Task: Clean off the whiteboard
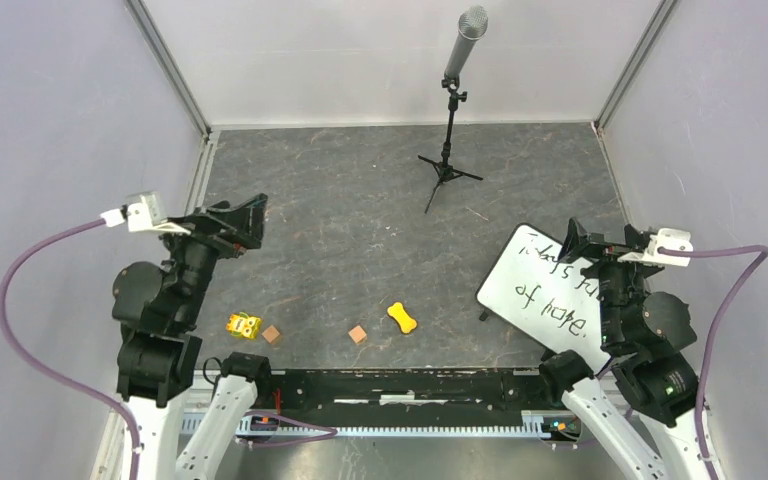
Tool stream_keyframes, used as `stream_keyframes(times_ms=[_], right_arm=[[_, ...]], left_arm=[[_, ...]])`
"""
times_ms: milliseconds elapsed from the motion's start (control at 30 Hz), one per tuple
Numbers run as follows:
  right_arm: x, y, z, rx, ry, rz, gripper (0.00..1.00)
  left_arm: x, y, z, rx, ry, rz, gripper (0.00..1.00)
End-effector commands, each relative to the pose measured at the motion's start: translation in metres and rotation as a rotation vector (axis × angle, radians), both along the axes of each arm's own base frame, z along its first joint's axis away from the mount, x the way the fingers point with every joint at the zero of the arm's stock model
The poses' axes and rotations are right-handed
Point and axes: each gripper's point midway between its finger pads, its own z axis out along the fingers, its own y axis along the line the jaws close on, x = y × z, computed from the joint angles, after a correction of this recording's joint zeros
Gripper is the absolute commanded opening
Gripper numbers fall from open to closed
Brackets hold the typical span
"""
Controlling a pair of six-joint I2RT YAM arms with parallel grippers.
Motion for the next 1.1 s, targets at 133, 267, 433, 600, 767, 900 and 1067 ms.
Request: stream_keyframes(times_ms=[133, 267, 433, 600, 767, 900, 1067], right_arm=[[0.028, 0.024, -0.044, -0.066, 0.176, 0.058, 0.97], [0.032, 0.018, -0.064, -0.017, 0.203, 0.002, 0.97], [0.039, 0.073, -0.1, -0.09, 0.3, 0.293, 0.97], [0.035, 0.113, -0.173, -0.075, 0.548, 0.481, 0.97], [0.014, 0.143, -0.212, -0.029, 0.651, 0.578, 0.97], [-0.01, 0.165, -0.245, -0.031, 0.798, 0.623, 0.97], [-0.029, 0.165, -0.265, 0.02, 0.901, 0.505, 0.98]], left_arm=[[0.03, -0.046, -0.046, -0.011, 0.169, -0.229, 1.0], [0.04, -0.059, -0.072, -0.001, 0.253, -0.299, 1.0], [0.045, -0.078, -0.106, -0.062, 0.323, -0.403, 1.0], [0.051, -0.101, -0.137, -0.196, 0.368, -0.522, 1.0], [0.055, -0.11, -0.158, -0.197, 0.415, -0.55, 1.0], [0.056, -0.124, -0.168, -0.19, 0.413, -0.572, 1.0], [0.052, -0.15, -0.185, -0.168, 0.447, -0.633, 1.0]])
